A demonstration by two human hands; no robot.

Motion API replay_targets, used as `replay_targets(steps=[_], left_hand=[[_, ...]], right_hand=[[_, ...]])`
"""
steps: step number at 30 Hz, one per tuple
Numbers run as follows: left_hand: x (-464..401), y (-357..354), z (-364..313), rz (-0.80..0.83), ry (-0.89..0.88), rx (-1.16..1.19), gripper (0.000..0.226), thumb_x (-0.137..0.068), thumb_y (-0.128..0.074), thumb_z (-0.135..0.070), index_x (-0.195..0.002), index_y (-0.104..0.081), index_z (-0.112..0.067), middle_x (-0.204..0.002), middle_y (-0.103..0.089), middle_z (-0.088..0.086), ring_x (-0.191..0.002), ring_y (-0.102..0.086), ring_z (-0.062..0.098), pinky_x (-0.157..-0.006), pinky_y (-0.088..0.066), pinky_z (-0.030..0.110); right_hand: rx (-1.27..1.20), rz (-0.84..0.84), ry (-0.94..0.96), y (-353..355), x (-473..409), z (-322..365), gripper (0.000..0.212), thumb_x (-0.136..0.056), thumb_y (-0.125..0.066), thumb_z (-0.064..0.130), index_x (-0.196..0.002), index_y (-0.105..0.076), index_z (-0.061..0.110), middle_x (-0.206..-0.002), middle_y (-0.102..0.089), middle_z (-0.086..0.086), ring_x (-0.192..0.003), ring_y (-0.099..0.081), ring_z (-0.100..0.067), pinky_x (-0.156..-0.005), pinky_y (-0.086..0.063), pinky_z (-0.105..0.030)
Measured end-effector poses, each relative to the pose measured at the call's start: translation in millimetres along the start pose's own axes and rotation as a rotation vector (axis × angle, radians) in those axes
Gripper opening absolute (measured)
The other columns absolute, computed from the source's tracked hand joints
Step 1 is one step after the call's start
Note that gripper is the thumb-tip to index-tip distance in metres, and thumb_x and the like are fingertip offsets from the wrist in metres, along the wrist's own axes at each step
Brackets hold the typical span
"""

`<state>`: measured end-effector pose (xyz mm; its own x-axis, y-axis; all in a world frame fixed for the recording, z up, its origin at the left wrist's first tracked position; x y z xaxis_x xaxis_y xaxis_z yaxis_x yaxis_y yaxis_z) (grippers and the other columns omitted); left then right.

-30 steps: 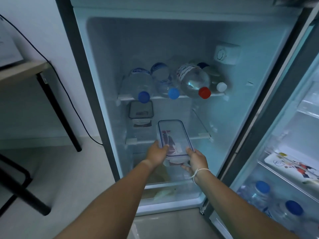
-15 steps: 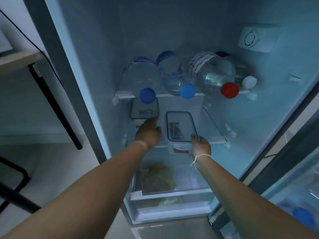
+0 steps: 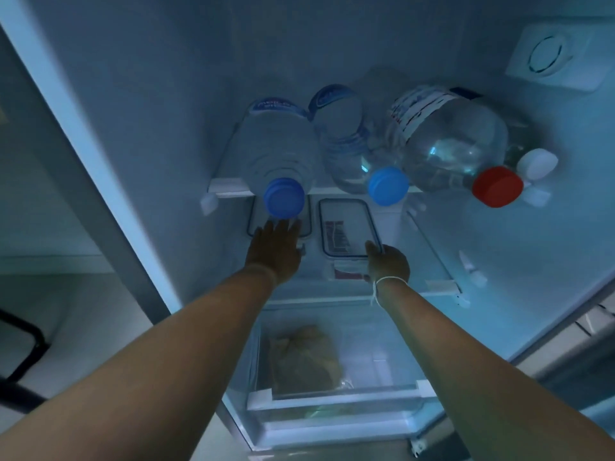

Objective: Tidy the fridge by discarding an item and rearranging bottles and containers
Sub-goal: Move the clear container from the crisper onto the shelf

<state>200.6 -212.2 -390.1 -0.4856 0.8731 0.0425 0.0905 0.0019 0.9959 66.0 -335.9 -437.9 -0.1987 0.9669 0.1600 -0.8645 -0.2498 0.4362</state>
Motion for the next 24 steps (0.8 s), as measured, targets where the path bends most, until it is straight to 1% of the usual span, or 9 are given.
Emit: replay_targets(steps=[3, 6, 10, 15, 19, 21, 23, 24], left_hand=[[-3.7, -6.7, 3.7, 0.02, 0.001, -0.012, 0.06, -0.098, -0.036, -0.028, -0.152, -0.011, -0.018, -0.162, -0.009, 0.006, -0.147, -0.013, 0.034, -0.121, -0.015, 0.044], [-3.9, -11.2, 4.6, -0.007, -0.013, -0.048, 0.062, -0.096, -0.038, -0.026, -0.152, -0.011, -0.016, -0.162, -0.012, 0.007, -0.147, -0.013, 0.034, -0.12, -0.016, 0.043], [-3.8, -10.0, 4.4, -0.008, -0.015, -0.027, 0.064, -0.095, -0.04, -0.025, -0.152, -0.012, -0.017, -0.162, -0.009, 0.005, -0.148, -0.01, 0.033, -0.12, -0.013, 0.043], [-2.3, -8.9, 4.2, -0.009, -0.01, -0.018, 0.067, -0.094, -0.042, -0.027, -0.152, -0.009, -0.019, -0.163, -0.006, 0.005, -0.149, -0.007, 0.032, -0.121, -0.01, 0.042], [-1.7, -9.3, 3.0, -0.015, -0.011, -0.001, 0.068, -0.094, -0.043, -0.026, -0.152, -0.009, -0.02, -0.163, -0.006, 0.004, -0.149, -0.007, 0.03, -0.121, -0.009, 0.041], [-1.3, -8.5, 2.6, -0.012, -0.008, -0.005, 0.068, -0.094, -0.044, -0.026, -0.152, -0.01, -0.02, -0.163, -0.006, 0.004, -0.149, -0.007, 0.03, -0.121, -0.009, 0.041], [-0.7, -7.9, 2.4, -0.019, -0.002, -0.019, 0.069, -0.093, -0.044, -0.028, -0.152, -0.009, -0.019, -0.163, -0.006, 0.004, -0.149, -0.007, 0.03, -0.121, -0.009, 0.041], [-0.1, -8.0, 2.3, -0.013, -0.001, -0.023, 0.069, -0.093, -0.044, -0.028, -0.152, -0.009, -0.019, -0.163, -0.006, 0.004, -0.149, -0.007, 0.03, -0.121, -0.008, 0.041]], right_hand=[[0.003, 0.007, 0.004, -4.0, -15.5, 1.8, 0.053, -0.087, -0.05, 0.043, -0.108, -0.064, -0.004, -0.116, -0.064, -0.023, -0.106, -0.062, -0.042, -0.093, -0.051, -0.051], [0.001, 0.014, 0.02, -6.8, -24.3, 4.4, 0.05, -0.088, -0.051, 0.041, -0.105, -0.065, -0.004, -0.115, -0.065, -0.024, -0.105, -0.062, -0.042, -0.094, -0.051, -0.05], [0.011, -0.008, 0.045, -11.1, -31.1, 4.9, 0.049, -0.089, -0.051, 0.04, -0.104, -0.064, -0.005, -0.114, -0.065, -0.024, -0.104, -0.062, -0.043, -0.093, -0.051, -0.052], [0.001, -0.005, 0.054, -14.9, -40.5, 8.0, 0.049, -0.088, -0.051, 0.041, -0.098, -0.063, -0.004, -0.107, -0.065, -0.026, -0.1, -0.062, -0.045, -0.09, -0.052, -0.053], [0.003, -0.002, 0.077, -18.6, -45.6, 8.8, 0.051, -0.088, -0.049, 0.043, -0.1, -0.063, -0.005, -0.107, -0.065, -0.027, -0.1, -0.063, -0.045, -0.09, -0.052, -0.054], [-0.014, -0.012, 0.079, -19.1, -43.6, 8.7, 0.048, -0.089, -0.049, 0.043, -0.094, -0.062, -0.003, -0.101, -0.066, -0.024, -0.098, -0.063, -0.045, -0.088, -0.053, -0.054], [-0.036, -0.03, 0.08, -18.1, -39.3, 9.7, 0.044, -0.089, -0.05, 0.043, -0.087, -0.06, 0.0, -0.091, -0.062, -0.019, -0.097, -0.062, -0.045, -0.087, -0.052, -0.055], [-0.062, -0.051, 0.08, -17.7, -36.8, 10.4, 0.043, -0.089, -0.051, 0.042, -0.089, -0.061, 0.0, -0.09, -0.06, -0.018, -0.098, -0.062, -0.045, -0.087, -0.052, -0.055]])
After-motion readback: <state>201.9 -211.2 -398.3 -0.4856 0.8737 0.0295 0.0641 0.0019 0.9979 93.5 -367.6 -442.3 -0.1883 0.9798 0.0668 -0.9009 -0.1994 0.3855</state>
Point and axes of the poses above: each hand's wrist, its own x-axis away from the middle knuckle, its own y-axis out of the back of the hand, z = x × y, the point moved 1 cm from there along -x, towards the middle knuckle
